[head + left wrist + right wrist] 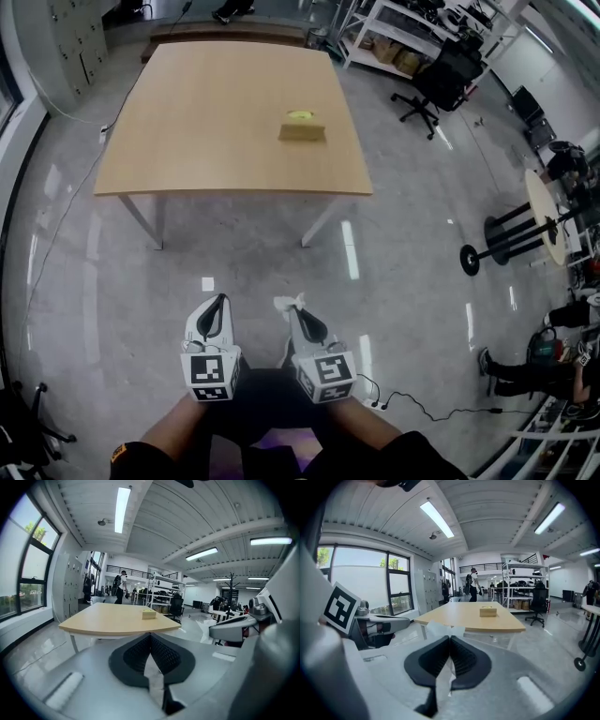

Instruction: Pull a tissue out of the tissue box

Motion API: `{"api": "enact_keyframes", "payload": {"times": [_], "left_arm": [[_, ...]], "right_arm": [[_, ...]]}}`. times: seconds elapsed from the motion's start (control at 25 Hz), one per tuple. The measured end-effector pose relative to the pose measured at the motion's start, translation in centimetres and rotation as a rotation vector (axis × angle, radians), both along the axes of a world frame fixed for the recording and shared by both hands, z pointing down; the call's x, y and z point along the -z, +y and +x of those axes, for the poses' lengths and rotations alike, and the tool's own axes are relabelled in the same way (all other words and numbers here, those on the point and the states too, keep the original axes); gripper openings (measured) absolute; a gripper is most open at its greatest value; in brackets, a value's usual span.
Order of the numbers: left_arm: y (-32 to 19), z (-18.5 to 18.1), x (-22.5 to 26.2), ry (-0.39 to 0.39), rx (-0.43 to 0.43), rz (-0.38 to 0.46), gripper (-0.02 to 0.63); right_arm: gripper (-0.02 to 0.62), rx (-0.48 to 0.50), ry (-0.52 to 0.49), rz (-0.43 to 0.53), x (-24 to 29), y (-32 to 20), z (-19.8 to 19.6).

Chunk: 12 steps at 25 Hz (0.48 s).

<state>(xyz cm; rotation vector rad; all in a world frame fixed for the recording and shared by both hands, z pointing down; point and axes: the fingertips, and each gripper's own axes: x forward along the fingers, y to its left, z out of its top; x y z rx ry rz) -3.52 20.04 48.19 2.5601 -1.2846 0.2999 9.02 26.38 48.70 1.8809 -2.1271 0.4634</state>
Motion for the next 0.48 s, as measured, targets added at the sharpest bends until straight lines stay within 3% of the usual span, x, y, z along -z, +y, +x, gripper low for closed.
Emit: {"api": "enact_keyframes", "payload": {"times": [0.48], "left_arm": [[-0.7, -2.8, 0.1, 0.007, 0.084, -0.007, 0.018]], "right_arm": [[-0.003, 0.051, 0.012, -0.011, 0.0, -1.4, -1.4]]}}
